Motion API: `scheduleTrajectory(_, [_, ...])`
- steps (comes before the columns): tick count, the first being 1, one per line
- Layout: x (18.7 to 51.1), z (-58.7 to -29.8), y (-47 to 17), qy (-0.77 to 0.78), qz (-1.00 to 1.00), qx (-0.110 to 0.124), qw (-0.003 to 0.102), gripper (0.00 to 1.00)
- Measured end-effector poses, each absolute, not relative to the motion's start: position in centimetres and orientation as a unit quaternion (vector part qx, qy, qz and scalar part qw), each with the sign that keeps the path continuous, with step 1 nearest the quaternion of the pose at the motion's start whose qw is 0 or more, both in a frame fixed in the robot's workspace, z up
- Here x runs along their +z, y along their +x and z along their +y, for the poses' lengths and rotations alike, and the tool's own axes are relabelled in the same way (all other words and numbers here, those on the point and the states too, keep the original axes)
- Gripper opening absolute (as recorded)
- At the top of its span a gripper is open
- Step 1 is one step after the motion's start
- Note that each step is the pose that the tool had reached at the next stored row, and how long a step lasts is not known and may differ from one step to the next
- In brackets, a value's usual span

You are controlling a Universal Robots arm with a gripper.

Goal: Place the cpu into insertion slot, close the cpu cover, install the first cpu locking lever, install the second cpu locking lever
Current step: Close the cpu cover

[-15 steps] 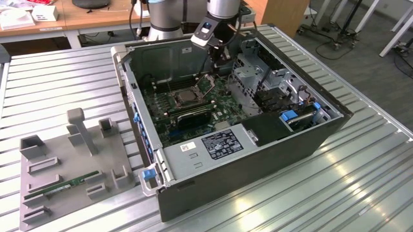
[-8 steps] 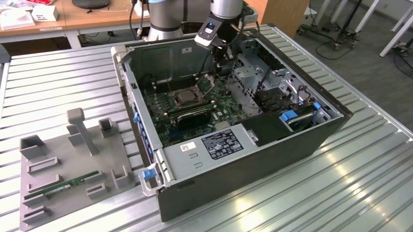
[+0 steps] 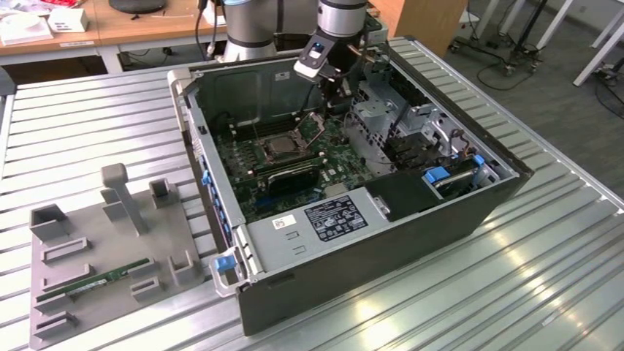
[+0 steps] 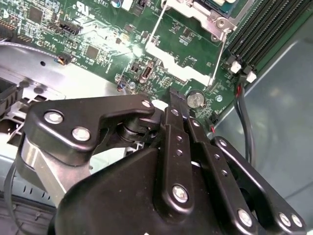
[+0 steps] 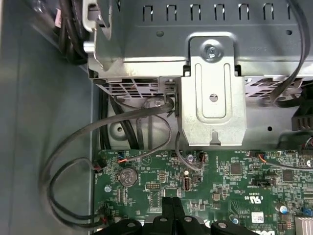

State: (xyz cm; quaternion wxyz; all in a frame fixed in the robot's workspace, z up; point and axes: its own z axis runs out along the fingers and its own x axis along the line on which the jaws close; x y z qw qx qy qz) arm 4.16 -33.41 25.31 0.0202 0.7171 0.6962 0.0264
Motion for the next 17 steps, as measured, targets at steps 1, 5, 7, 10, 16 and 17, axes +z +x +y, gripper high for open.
scheduleTrajectory(1, [25.1, -33.4, 4.2, 0.717, 0.696, 0.026, 0.02, 0.11])
scheduleTrajectory(5, [24.4, -33.4, 4.2, 0.717, 0.696, 0.026, 0.02, 0.11])
scheduleTrajectory(7, [24.1, -33.4, 4.2, 0.717, 0.696, 0.026, 0.02, 0.11])
scheduleTrajectory(10, [24.1, -33.4, 4.2, 0.717, 0.696, 0.026, 0.02, 0.11])
scheduleTrajectory(16, [24.1, -33.4, 4.1, 0.717, 0.696, 0.026, 0.02, 0.11])
scheduleTrajectory(17, [24.1, -33.4, 3.9, 0.717, 0.696, 0.026, 0.02, 0.11])
